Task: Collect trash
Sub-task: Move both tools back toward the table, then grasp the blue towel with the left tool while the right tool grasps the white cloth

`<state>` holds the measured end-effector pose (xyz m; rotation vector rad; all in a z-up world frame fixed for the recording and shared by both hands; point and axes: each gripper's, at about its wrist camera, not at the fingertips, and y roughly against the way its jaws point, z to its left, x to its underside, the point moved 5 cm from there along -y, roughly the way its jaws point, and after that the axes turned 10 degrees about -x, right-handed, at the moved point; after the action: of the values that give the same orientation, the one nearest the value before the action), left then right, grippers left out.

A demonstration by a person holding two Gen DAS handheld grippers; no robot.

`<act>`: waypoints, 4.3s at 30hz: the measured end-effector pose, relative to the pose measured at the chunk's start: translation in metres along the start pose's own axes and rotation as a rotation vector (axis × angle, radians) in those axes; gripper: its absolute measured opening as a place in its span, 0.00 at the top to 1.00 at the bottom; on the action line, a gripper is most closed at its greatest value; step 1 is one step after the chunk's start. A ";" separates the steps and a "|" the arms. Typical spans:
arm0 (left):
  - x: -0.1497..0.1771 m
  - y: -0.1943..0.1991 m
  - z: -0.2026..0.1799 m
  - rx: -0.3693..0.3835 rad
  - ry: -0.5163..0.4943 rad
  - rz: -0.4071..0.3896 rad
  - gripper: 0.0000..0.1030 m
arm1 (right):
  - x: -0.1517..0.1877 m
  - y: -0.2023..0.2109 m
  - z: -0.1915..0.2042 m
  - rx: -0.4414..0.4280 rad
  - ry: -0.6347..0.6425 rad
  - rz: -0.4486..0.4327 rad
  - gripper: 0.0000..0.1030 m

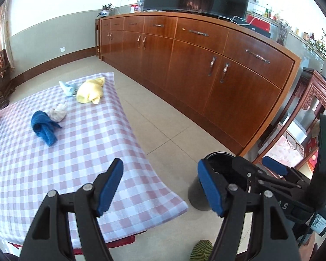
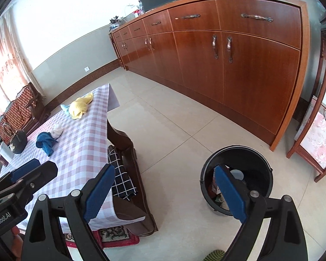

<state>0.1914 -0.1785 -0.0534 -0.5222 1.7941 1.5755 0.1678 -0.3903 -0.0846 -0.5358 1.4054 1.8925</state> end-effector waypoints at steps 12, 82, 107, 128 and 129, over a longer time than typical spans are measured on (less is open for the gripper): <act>0.016 0.001 0.103 -0.133 0.144 0.003 0.30 | 0.005 -0.038 0.098 -0.142 0.126 0.044 0.08; -0.037 -0.129 0.277 -0.359 0.343 0.059 0.30 | -0.051 -0.238 0.239 -0.247 0.257 0.165 0.08; -0.028 -0.126 0.326 -0.316 0.410 0.025 0.72 | -0.039 -0.307 0.316 -0.306 0.355 0.253 0.44; -0.018 -0.089 0.301 -0.260 0.379 -0.022 0.87 | -0.035 -0.247 0.297 -0.383 0.319 0.213 0.58; -0.016 -0.087 0.299 -0.259 0.377 -0.021 0.87 | -0.033 -0.244 0.294 -0.383 0.316 0.216 0.58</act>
<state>0.3309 0.0946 -0.1120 -1.0143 1.8496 1.7972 0.3952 -0.0842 -0.1255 -0.9334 1.3380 2.3521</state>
